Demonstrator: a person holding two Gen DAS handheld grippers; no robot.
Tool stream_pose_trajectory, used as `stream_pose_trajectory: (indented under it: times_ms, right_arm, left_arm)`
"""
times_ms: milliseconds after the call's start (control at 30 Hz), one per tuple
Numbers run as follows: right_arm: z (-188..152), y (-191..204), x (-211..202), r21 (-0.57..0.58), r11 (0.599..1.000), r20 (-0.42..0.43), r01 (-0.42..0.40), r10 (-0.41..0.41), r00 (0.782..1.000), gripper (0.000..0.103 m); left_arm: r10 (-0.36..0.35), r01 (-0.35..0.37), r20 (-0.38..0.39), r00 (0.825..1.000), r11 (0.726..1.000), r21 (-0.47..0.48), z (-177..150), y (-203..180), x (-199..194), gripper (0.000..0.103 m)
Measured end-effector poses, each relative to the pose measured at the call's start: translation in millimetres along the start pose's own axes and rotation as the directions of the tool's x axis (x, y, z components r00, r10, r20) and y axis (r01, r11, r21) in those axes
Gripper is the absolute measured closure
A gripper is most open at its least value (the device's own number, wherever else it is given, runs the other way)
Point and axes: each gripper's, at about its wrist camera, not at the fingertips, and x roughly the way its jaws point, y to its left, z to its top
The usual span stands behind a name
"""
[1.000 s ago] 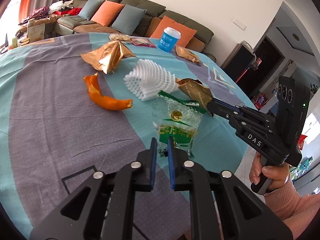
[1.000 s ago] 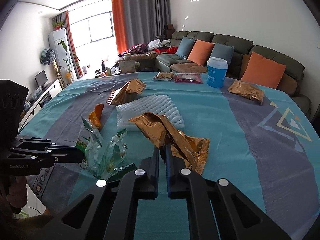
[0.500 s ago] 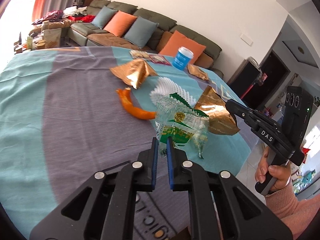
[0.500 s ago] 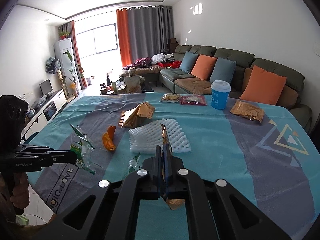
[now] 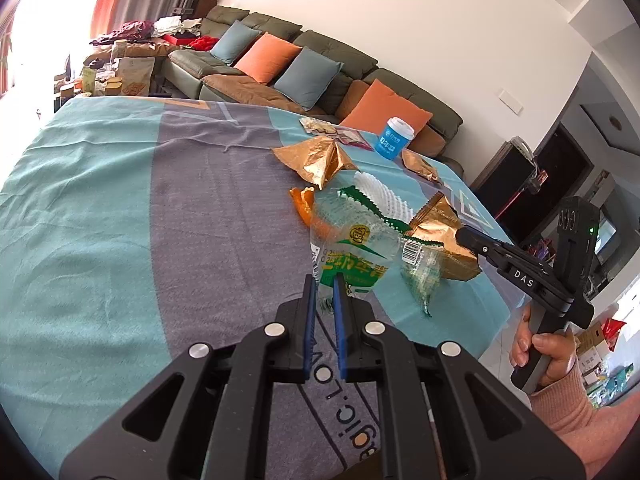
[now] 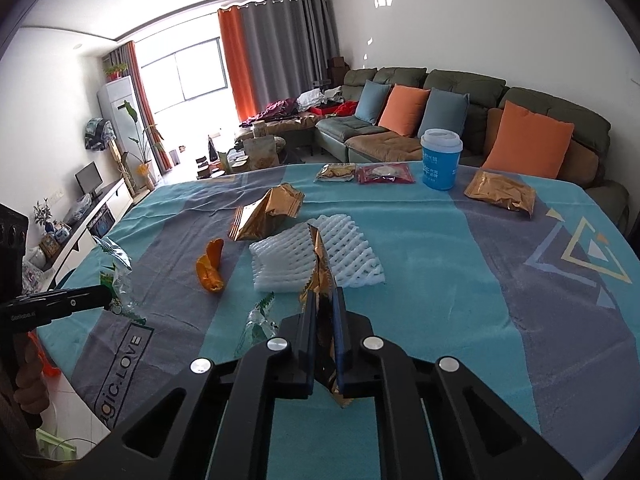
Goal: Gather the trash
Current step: 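Lift both wrappers off the table with both grippers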
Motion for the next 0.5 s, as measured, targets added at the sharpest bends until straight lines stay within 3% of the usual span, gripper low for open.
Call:
stream_pose_trajectory:
  times_ms: [300,500]
  right_arm:
    - [13,10,-17,-0.035,0.999,0.082,0.022,-0.019,0.996,0.102]
    - [30,27,-36,-0.064,0.998,0.155,-0.026,0.036,0.987,0.102]
  left_arm:
    - [0.05,-0.049,0.041,0.998,0.998,-0.026,-2,14,-23,0.094]
    - [0.093,-0.088,0.082,0.992,0.994,-0.064,-5,31,-52,0.094]
